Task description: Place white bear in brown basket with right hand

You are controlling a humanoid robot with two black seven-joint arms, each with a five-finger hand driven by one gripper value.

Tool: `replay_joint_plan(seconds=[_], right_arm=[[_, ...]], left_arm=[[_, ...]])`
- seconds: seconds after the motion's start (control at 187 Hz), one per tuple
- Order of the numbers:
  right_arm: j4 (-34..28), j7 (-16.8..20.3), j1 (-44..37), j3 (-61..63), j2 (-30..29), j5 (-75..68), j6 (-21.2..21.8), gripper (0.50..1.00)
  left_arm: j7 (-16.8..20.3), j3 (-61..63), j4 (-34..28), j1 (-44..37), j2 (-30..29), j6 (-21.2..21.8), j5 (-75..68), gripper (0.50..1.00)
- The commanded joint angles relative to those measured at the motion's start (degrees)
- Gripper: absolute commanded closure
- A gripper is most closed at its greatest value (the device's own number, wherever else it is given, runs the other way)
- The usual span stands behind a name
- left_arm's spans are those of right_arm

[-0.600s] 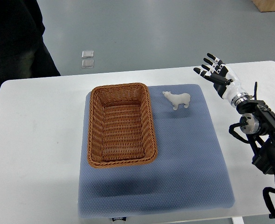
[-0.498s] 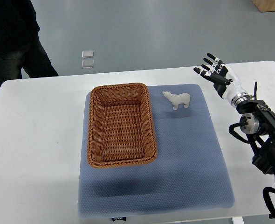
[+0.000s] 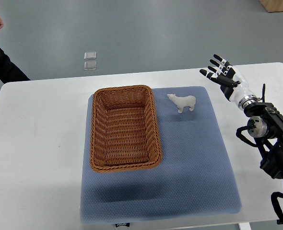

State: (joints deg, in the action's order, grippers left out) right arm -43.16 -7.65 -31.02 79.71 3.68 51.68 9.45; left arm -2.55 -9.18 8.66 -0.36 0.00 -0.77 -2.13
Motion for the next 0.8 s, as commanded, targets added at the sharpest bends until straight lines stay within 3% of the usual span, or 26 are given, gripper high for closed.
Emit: replay_joint_plan(seconds=[0.0,0.793], right_arm=[[0.09,0.09,0.0,0.0,0.1,0.0,0.05,0.574],[0.09,-0.18,-0.27,0.09,0.27,0.0,0.49,0.572]], left_arm=[[0.0,0.04,0.05,0.0,0.0,-0.02,0.02,0.5],[0.0,0.04,0.05,0.0,0.0,0.07,0.02,0.5]])
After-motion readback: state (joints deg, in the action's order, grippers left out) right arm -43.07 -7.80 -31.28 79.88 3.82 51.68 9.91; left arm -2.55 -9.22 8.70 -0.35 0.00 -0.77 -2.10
